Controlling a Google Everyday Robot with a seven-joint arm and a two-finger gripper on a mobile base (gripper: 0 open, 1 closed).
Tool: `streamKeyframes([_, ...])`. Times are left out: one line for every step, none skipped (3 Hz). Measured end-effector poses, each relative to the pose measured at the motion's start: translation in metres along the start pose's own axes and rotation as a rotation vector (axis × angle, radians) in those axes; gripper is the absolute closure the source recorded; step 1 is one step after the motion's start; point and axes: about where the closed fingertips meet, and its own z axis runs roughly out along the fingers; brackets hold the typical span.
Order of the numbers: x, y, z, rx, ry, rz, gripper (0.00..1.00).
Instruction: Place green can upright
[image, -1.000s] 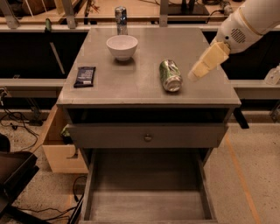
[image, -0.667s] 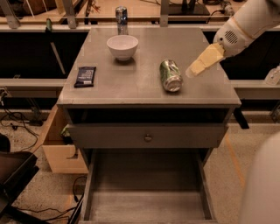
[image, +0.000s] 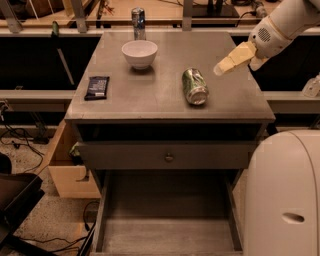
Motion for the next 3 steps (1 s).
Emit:
streamKeyframes([-0.003, -0.002, 0.003, 0.004, -0.008, 0.002, 0.00])
streamKeyframes([-0.014, 0.001, 0.007, 0.049, 0.010, 0.074, 0.00])
streamKeyframes([-0.041, 0.019, 0.009, 0.159, 0.070, 0.181, 0.00])
